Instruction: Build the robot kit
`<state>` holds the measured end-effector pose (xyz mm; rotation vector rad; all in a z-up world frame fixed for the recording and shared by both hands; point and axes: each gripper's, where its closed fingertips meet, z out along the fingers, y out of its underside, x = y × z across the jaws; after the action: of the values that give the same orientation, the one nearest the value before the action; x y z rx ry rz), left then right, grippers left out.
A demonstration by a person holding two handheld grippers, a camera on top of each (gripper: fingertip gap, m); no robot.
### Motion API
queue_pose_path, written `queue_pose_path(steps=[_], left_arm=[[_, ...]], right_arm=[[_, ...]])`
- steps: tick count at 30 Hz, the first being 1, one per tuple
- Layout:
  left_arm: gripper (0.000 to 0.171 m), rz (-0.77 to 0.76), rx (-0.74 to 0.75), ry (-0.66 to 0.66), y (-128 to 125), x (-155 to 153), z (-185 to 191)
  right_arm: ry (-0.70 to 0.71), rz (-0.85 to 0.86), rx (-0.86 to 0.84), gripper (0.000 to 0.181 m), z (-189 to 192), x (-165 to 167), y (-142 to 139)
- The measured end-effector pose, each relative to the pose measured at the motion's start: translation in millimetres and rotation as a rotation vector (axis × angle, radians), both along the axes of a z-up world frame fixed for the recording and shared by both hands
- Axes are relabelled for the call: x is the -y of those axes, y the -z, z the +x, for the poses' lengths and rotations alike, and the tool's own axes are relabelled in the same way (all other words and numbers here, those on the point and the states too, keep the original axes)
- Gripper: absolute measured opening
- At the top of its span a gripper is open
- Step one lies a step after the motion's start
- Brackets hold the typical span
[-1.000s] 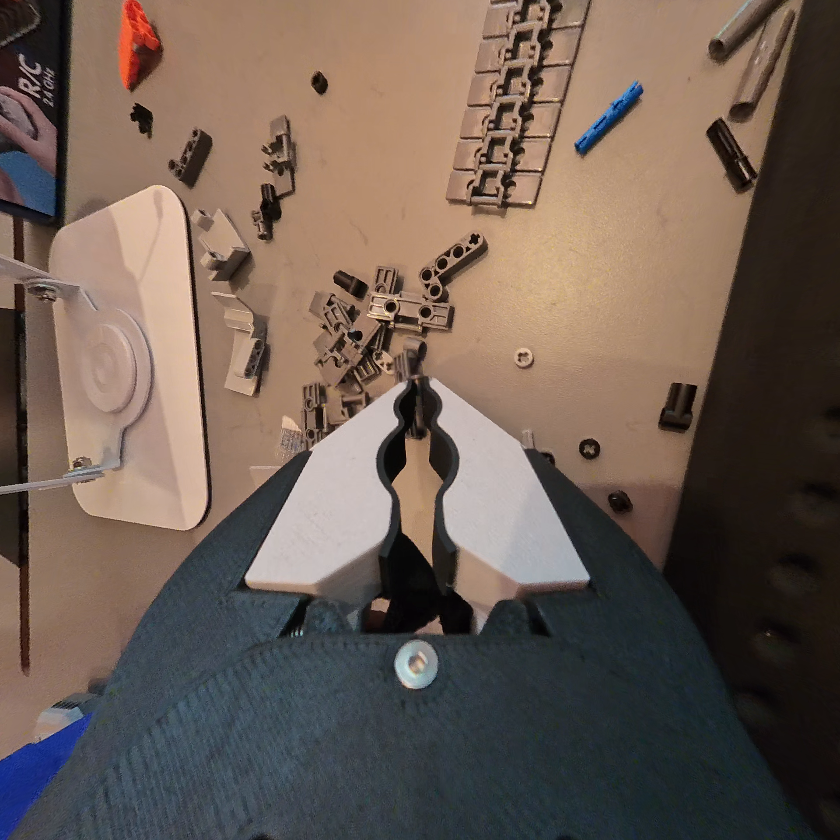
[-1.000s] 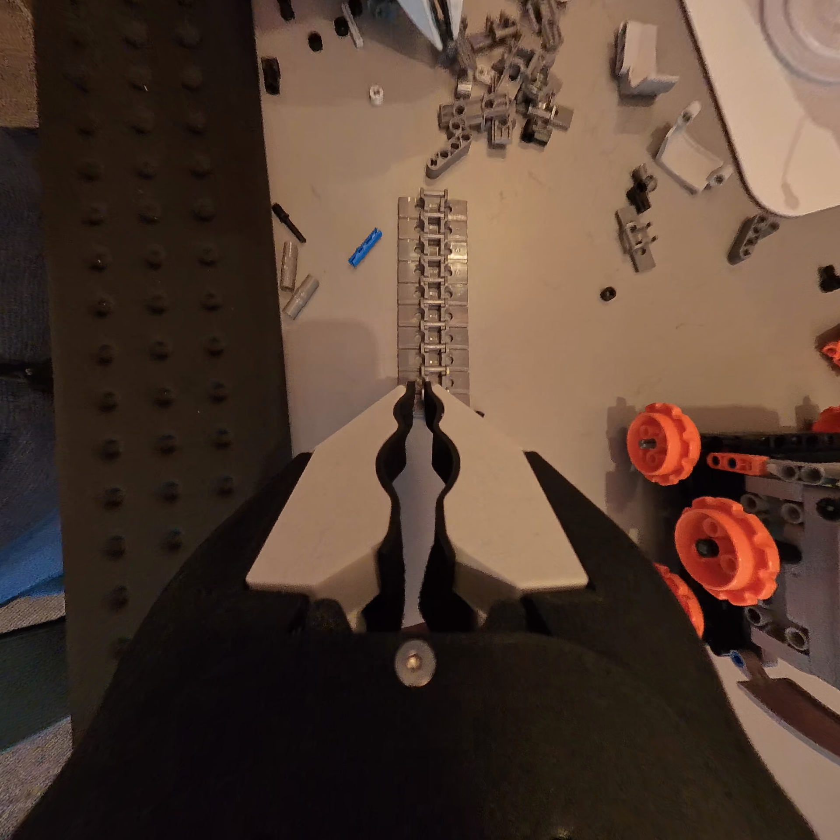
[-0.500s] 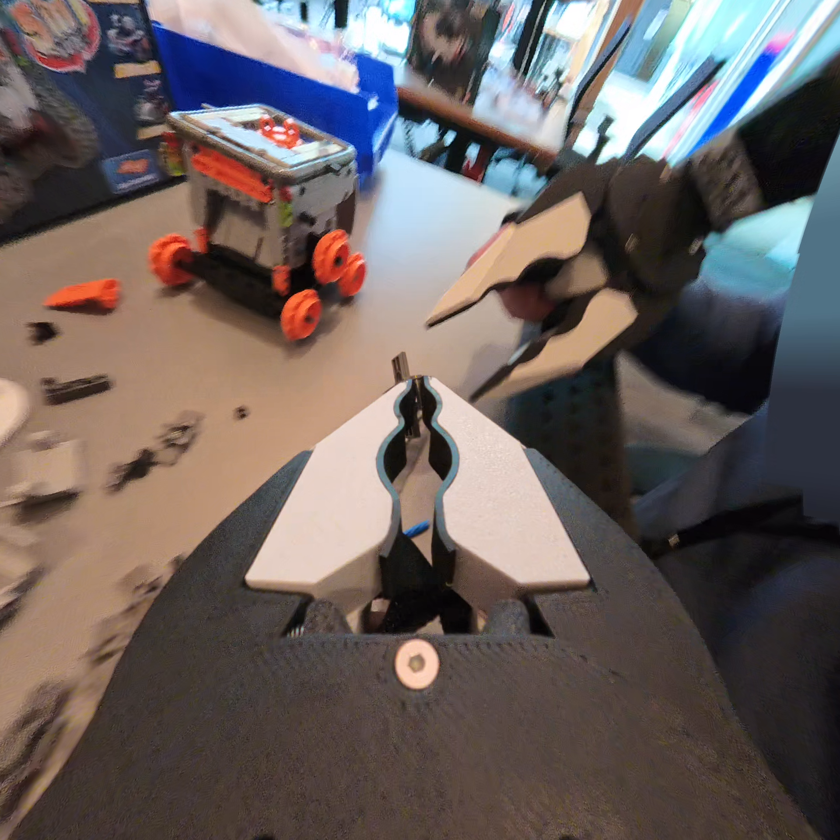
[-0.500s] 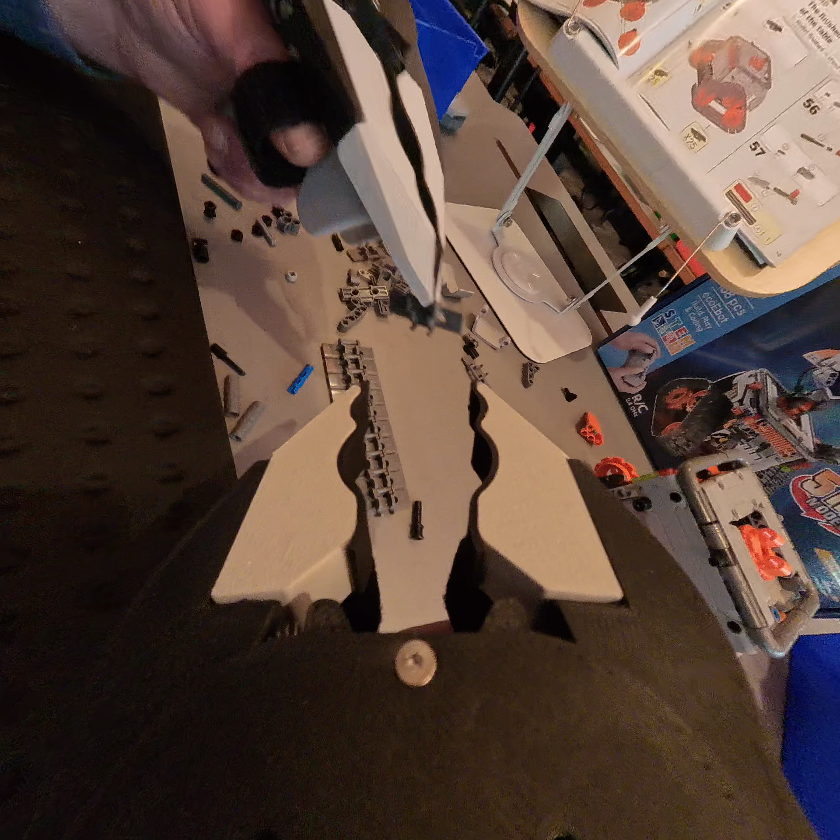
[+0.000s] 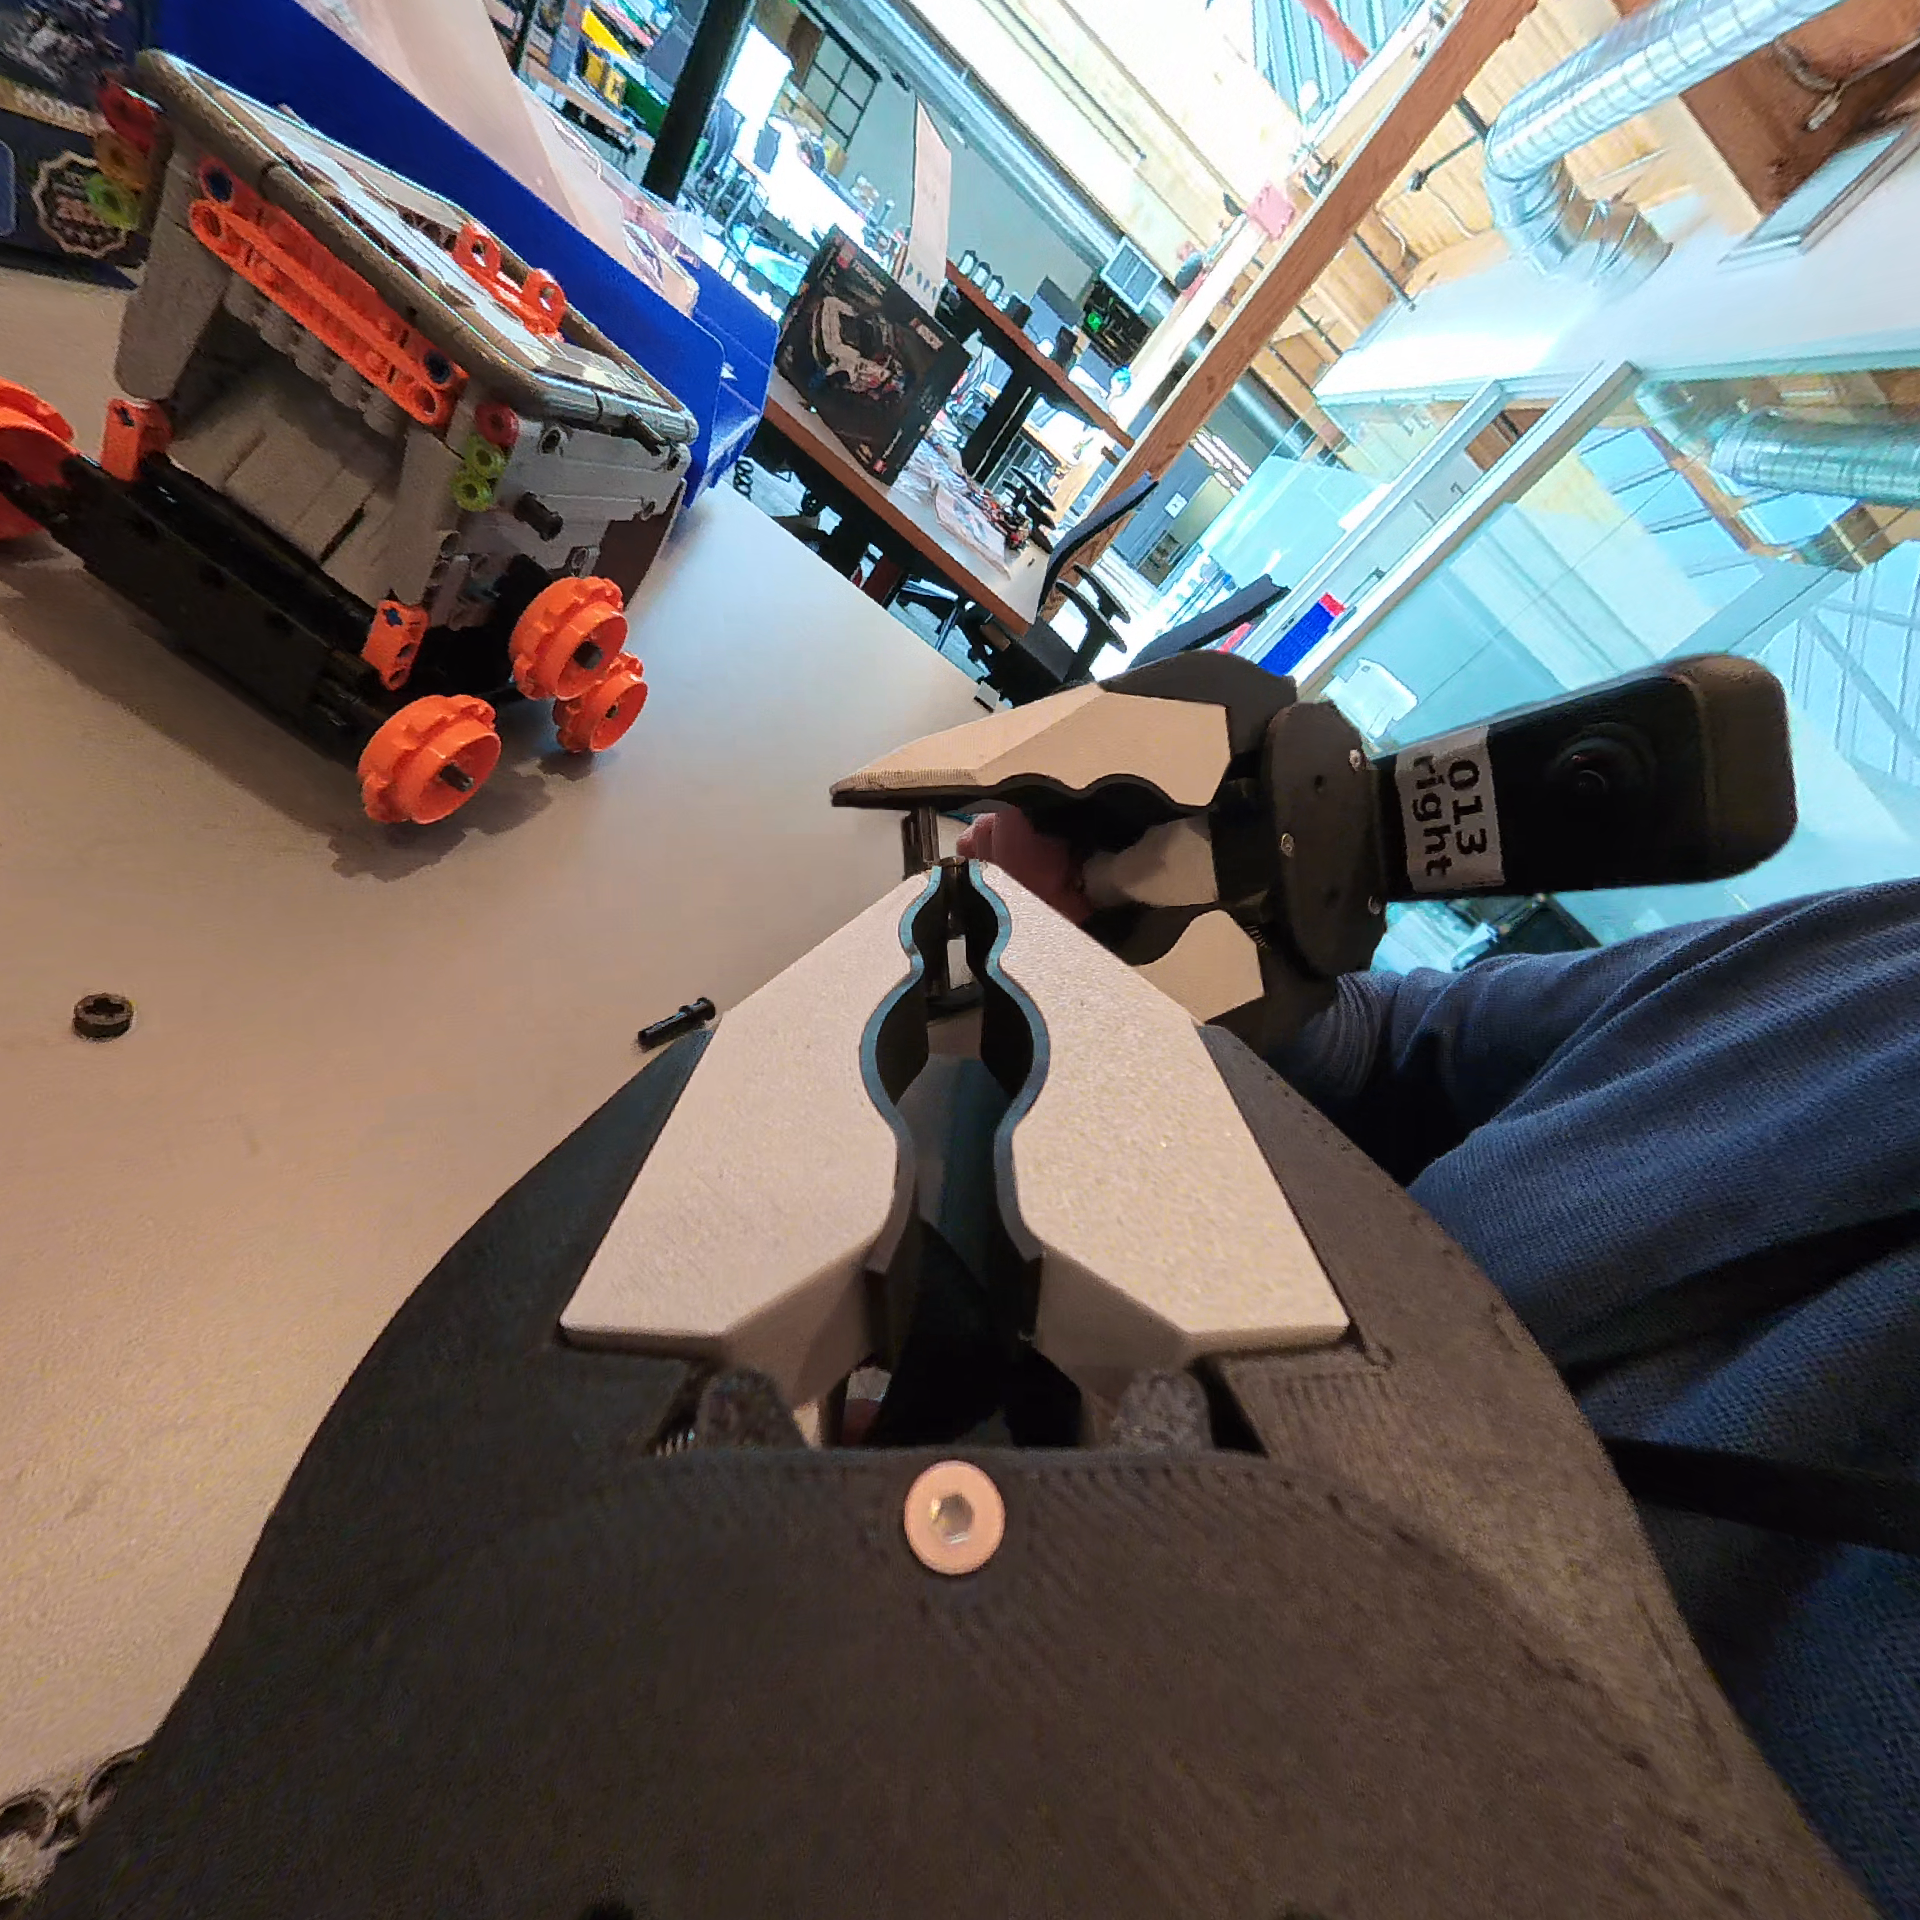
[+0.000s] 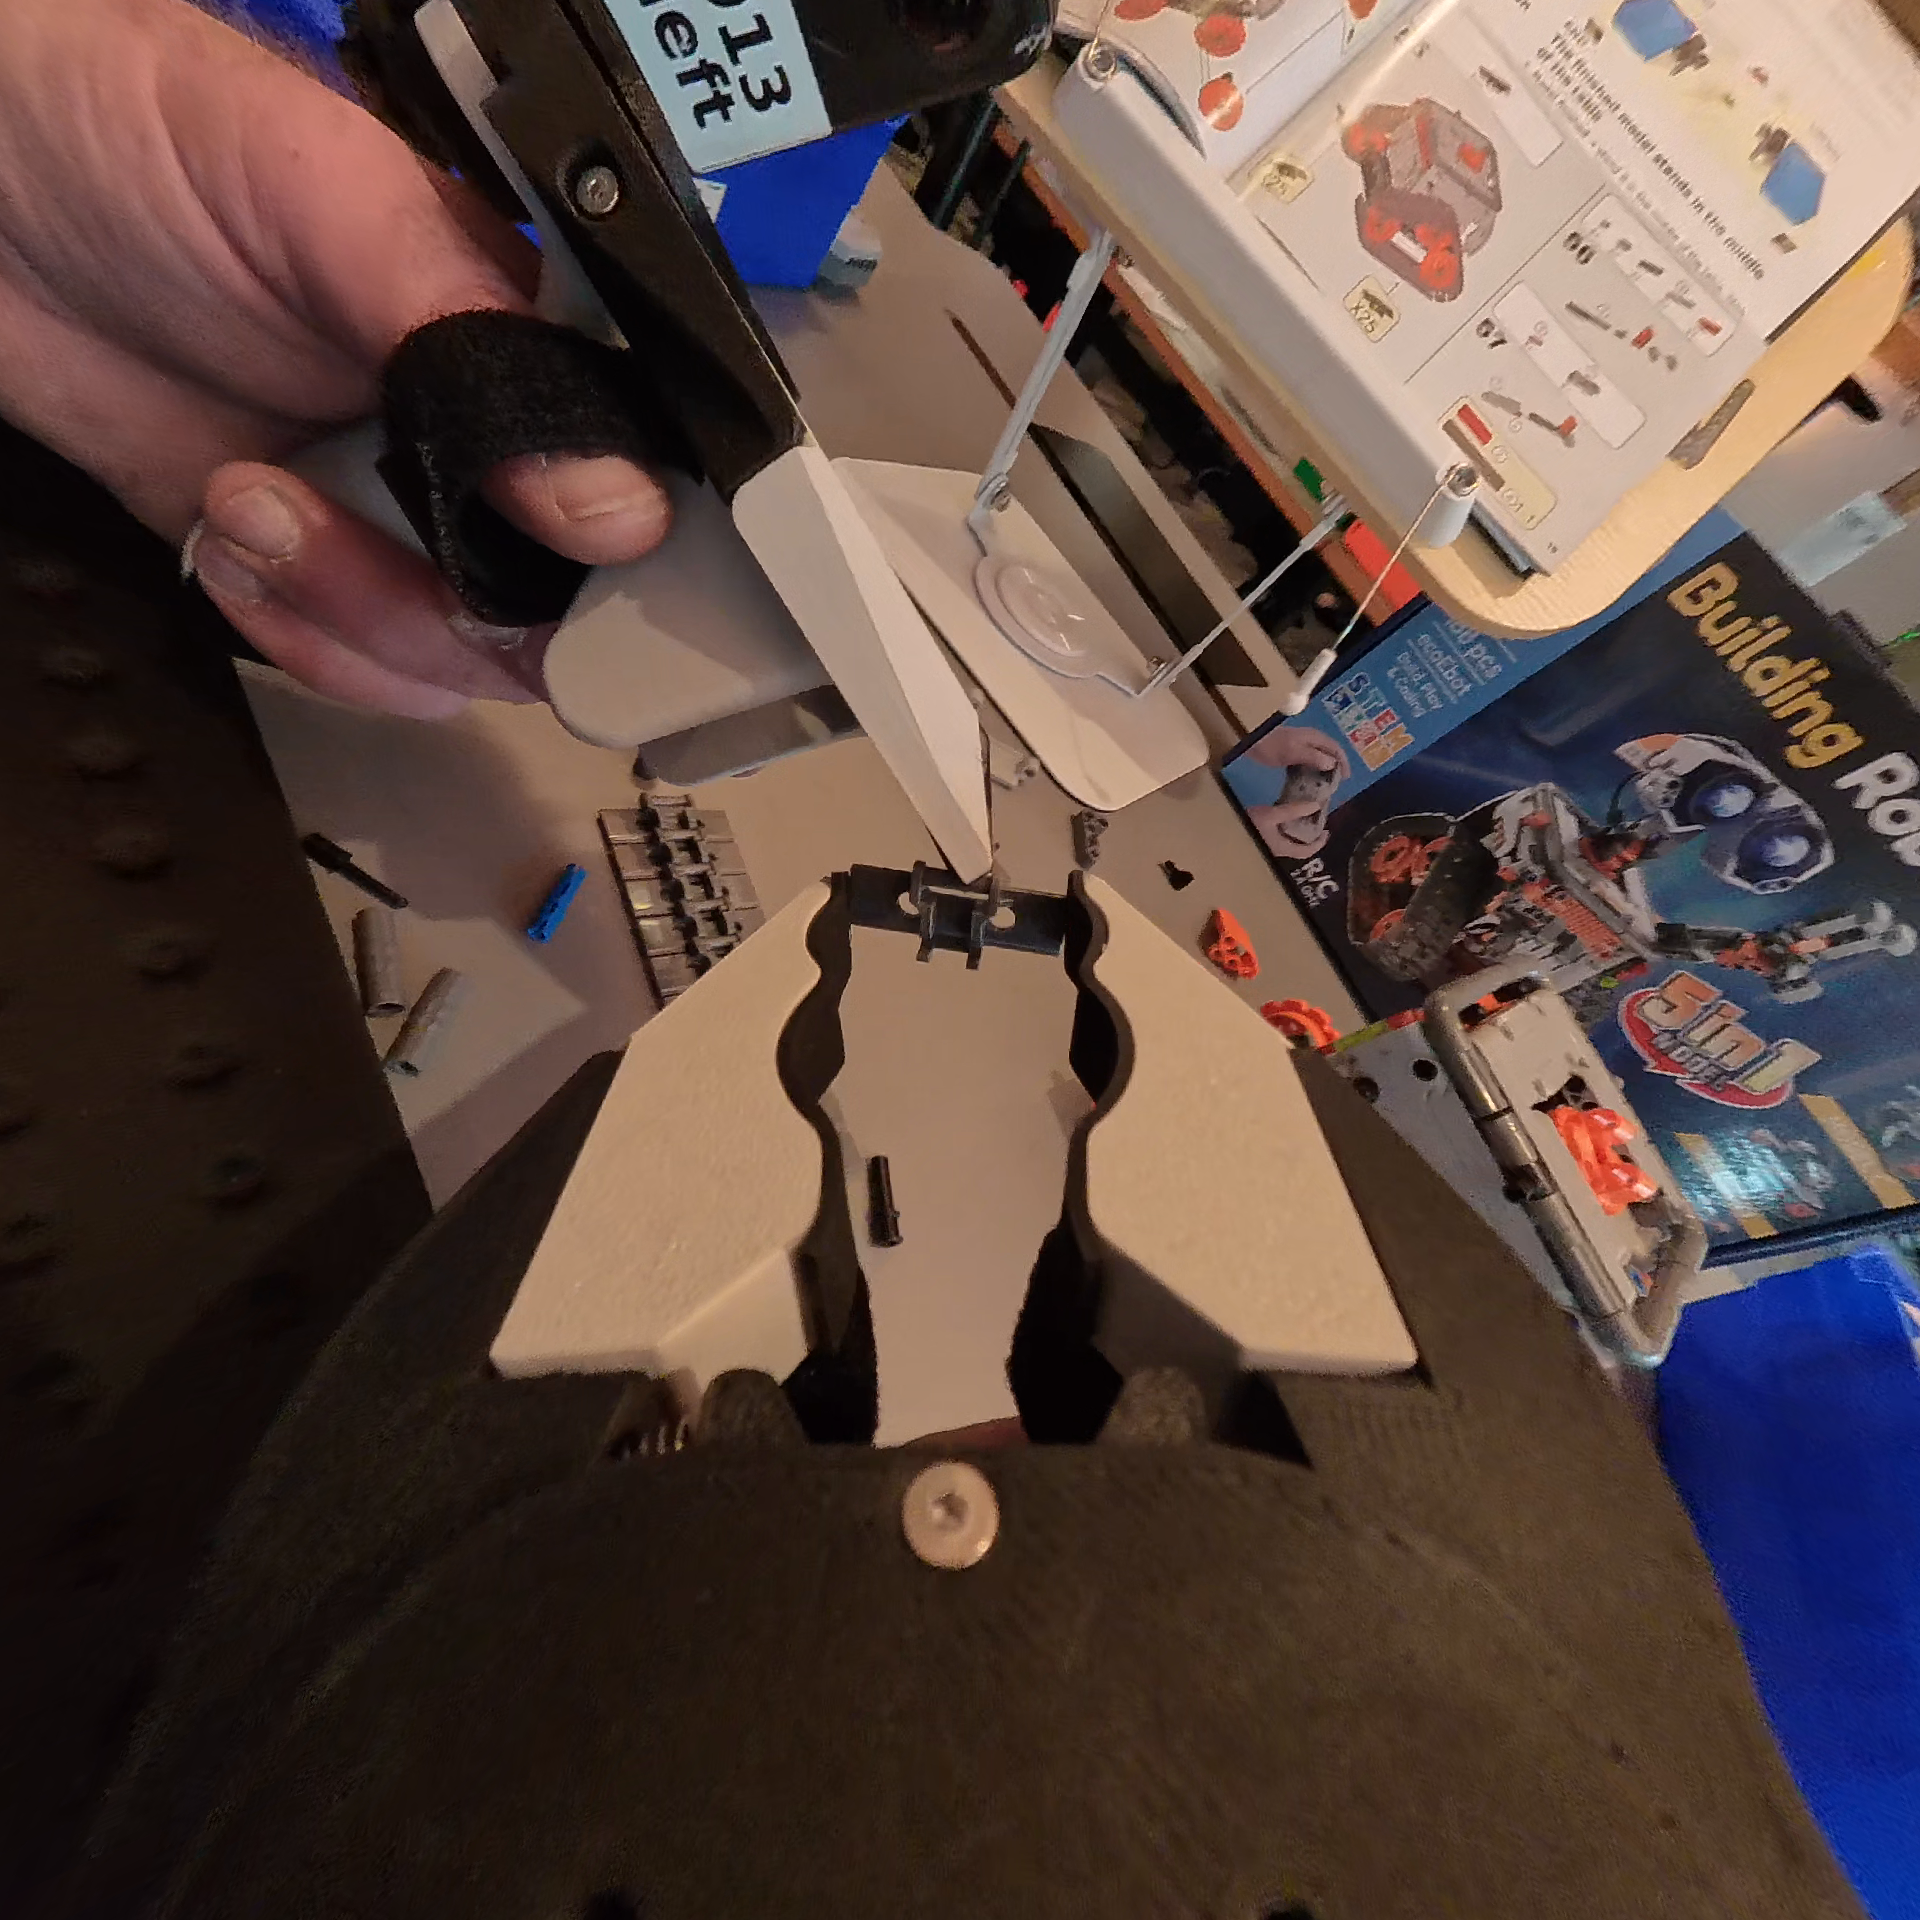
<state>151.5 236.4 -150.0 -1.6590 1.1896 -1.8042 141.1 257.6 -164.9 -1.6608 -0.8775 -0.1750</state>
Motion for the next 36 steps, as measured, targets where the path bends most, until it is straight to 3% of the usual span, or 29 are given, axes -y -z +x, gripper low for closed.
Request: queue_pose_path(steps=[3, 6, 8, 12, 14, 20, 36], left_arm=[[0.001, 0.051, -0.005, -0.005, 0.2, -1.4, -0.1], [0.011, 0.176, -0.077, 0.004, 11.2, -7.1, -2.9], [0.014, 0.359, -0.207, 0.022, 35.5, -11.7, -6.0], [0.016, 0.753, -0.41, 0.035, 75.7, -24.3, -11.5], [0.015, 0.842, -0.475, 0.05, 85.7, -26.6, -11.8], [0.013, 0.913, -0.534, 0.131, 103.7, -20.1, -13.1], [0.013, 0.914, -0.539, 0.179, 107.3, -12.7, -18.7]], right_arm=[[-0.033, -0.052, -0.016, 0.039, 3.6, 3.0, 2.5], [-0.101, -0.194, -0.01, 0.039, 10.4, 10.1, 15.7], [-0.172, -0.396, 0.033, 0.039, 16.6, 23.1, 40.7], [-0.243, -0.593, 0.144, 0.039, 30.0, 34.5, 70.1], [-0.269, -0.658, 0.174, 0.039, 30.9, 35.6, 78.5], [-0.301, -0.757, 0.244, 0.039, 33.3, 29.6, 92.1], [-0.319, -0.851, 0.265, 0.047, 31.1, 25.5, 96.7]])
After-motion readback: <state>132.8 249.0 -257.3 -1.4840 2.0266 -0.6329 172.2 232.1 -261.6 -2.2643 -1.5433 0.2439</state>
